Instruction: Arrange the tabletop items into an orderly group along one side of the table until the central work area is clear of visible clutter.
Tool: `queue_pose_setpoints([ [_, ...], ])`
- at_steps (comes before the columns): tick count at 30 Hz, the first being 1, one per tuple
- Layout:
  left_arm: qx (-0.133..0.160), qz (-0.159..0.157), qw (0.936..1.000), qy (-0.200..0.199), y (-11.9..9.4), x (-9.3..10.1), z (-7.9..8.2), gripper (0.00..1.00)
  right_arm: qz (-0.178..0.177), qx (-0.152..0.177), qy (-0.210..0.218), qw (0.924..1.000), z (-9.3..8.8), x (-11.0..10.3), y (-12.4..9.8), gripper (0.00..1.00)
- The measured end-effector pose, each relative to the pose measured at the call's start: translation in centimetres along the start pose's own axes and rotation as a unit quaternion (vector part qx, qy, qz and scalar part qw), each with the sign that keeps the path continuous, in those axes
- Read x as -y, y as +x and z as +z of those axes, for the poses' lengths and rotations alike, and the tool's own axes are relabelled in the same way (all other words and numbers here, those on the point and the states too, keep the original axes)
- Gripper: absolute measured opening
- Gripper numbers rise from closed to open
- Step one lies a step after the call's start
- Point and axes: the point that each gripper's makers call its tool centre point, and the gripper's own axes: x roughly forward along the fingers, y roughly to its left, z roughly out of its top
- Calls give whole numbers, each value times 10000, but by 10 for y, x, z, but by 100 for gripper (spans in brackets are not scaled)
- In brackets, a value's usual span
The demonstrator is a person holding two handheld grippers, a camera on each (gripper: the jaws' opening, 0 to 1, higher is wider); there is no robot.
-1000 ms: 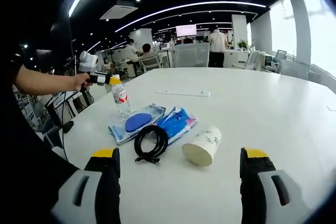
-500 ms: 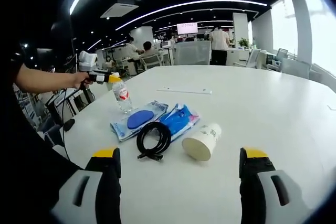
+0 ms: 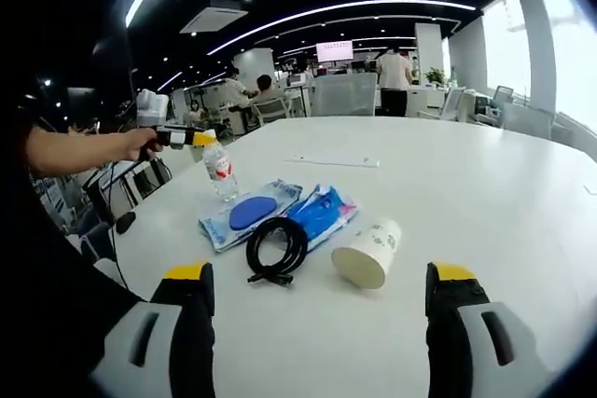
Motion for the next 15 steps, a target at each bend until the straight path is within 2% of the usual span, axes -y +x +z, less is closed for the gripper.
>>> queue_pose_setpoints([
  [8,-158,64,9998,-55,2,-24,-20,45,-43,-11,49,10000,-1,3,3,90],
  [10,-149,123,9997,-173,4,-38,-27,45,-89,-35,87,9999,-3,3,4,90],
  [14,-174,136,9997,-134,5,-40,-29,45,-108,-46,100,9999,-3,4,4,90],
  [15,-239,156,9996,-41,9,-49,-39,45,-131,-75,104,9998,-5,5,5,90],
])
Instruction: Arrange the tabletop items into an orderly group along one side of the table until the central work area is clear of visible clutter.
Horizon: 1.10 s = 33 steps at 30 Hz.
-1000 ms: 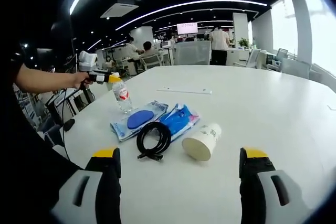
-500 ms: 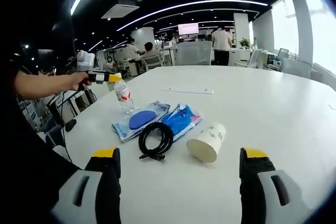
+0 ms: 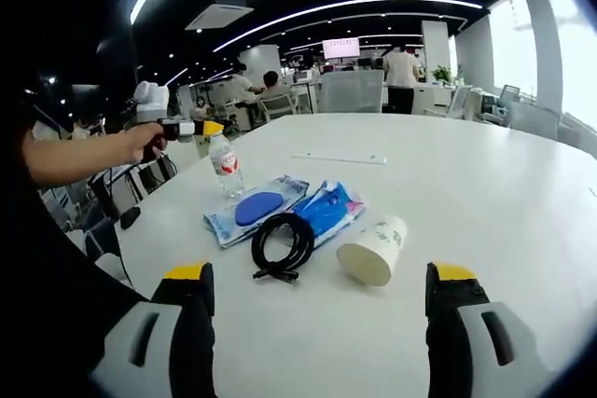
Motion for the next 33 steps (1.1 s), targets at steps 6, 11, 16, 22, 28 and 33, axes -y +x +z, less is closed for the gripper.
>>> queue_pose_setpoints([
  [6,-232,-97,9993,259,0,-5,-15,39,-70,-26,40,10000,-1,2,0,90],
  [11,-218,-165,9993,252,-3,-11,-16,32,-70,-82,37,9999,-4,-1,0,90],
  [16,-127,-354,9983,452,-11,-15,-20,23,-58,-120,31,9999,-6,-4,-1,89],
  [22,30,-79,9992,386,-14,-15,-13,22,4,-148,34,9999,-10,-9,-1,89],
  [28,362,1008,9942,-27,-31,-9,-4,20,97,-168,46,9998,-13,-12,1,89],
  [33,536,1609,9847,-408,-24,-10,-5,20,188,-205,-12,9996,-14,-15,2,89],
])
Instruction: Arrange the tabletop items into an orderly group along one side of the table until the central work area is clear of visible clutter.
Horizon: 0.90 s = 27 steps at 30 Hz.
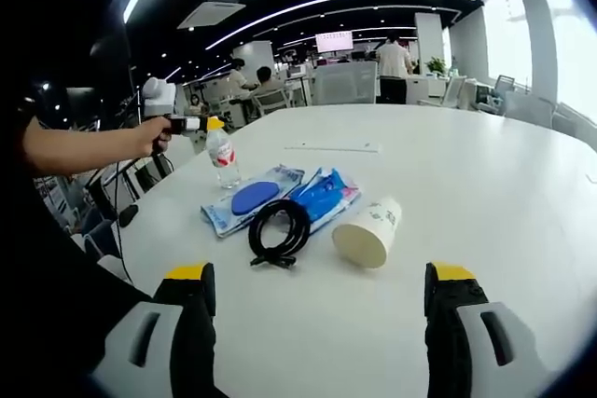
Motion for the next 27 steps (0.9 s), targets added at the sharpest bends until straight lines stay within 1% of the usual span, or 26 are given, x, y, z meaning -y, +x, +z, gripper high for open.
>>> queue_pose_setpoints([
  [1,-7,244,9997,-71,4,-3,1,20,-3,-39,-15,10000,-2,1,-1,89],
  [2,11,351,9992,-182,8,-6,-1,20,-25,-53,8,10000,-5,3,-3,89],
  [3,-31,420,9989,-183,14,-12,-4,20,-38,-66,25,10000,-7,3,-4,89],
  [5,-74,415,9988,-250,13,-9,-5,20,-64,-109,60,9999,-12,4,-5,89],
  [6,-78,498,9985,-231,16,-15,-7,20,-87,-135,91,9998,-15,4,-5,89],
  [9,-43,404,9990,-202,11,-14,-5,20,-107,-147,146,9997,-17,4,-5,89],
  [12,-170,40,9998,-42,15,-5,-5,20,-93,-151,151,9997,-18,3,-4,89],
  [13,-253,-191,9994,106,17,-2,-6,20,-94,-142,153,9997,-18,3,-5,89],
  [15,-373,-664,9963,388,21,2,-9,20,-134,-92,197,9997,-16,6,-6,89],
  [16,-388,-786,9954,397,21,3,-9,20,-144,-86,201,9997,-16,7,-7,89],
  [17,-481,-1069,9919,483,18,5,-9,20,-155,-79,204,9996,-16,7,-7,89],
  [19,-576,-1447,9854,693,17,8,-10,20,-168,-69,203,9996,-16,8,-8,89],
  [20,-666,-1740,9788,852,11,13,-9,20,-171,-64,216,9996,-16,8,-9,89],
  [21,-702,-1971,9731,967,11,10,-11,20,-183,-59,234,9995,-17,8,-9,89],
  [22,-768,-2329,9636,1069,4,13,-9,20,-168,-54,234,9996,-17,7,-9,89],
  [23,-787,-2458,9599,1090,-2,19,-3,20,-150,-67,214,9996,-17,5,-8,89],
  [24,-813,-2678,9528,1175,-6,24,-3,20,-141,-81,210,9996,-18,4,-7,89],
  [25,-876,-2987,9424,1224,-14,35,-2,20,-126,-68,211,9997,-17,2,-7,89],
  [27,-921,-3033,9401,1257,-16,39,-3,20,-117,-83,184,9997,-16,0,-7,89],
])
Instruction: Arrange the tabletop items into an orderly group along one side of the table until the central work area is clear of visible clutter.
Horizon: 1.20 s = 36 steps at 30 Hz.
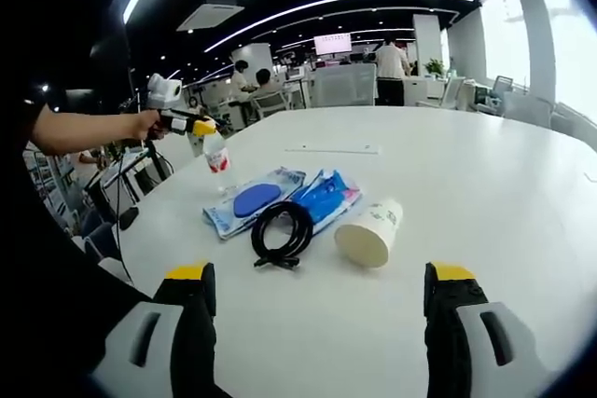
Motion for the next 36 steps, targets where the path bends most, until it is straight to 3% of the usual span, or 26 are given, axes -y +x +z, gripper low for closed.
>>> queue_pose_setpoints([
  [2,-169,-115,9998,87,5,-2,-8,20,-43,-4,4,10000,-1,0,-3,89],
  [3,-15,-147,9999,56,6,-2,-3,21,-45,-7,8,10000,-1,0,-3,89],
  [8,-221,-153,9995,151,2,-6,-7,21,-39,-60,3,10000,-4,0,-4,88],
  [13,-244,-174,9993,200,3,-11,-9,22,-2,-23,19,10000,-3,-1,-3,88],
  [19,-375,113,9992,-10,0,-18,-12,24,30,-21,12,10000,-2,-1,0,88],
  [24,-274,257,9992,-152,-6,-14,-5,26,79,-13,4,10000,0,-1,3,88],
  [28,-316,391,9987,-115,-8,-25,-7,28,118,17,-38,9999,4,-1,5,88],
  [29,-288,472,9978,-363,-9,-26,-7,28,125,19,-42,9999,5,-1,5,88],
  [36,-156,916,9938,-604,-7,-33,-8,26,178,-23,-76,9998,4,-3,8,88],
])
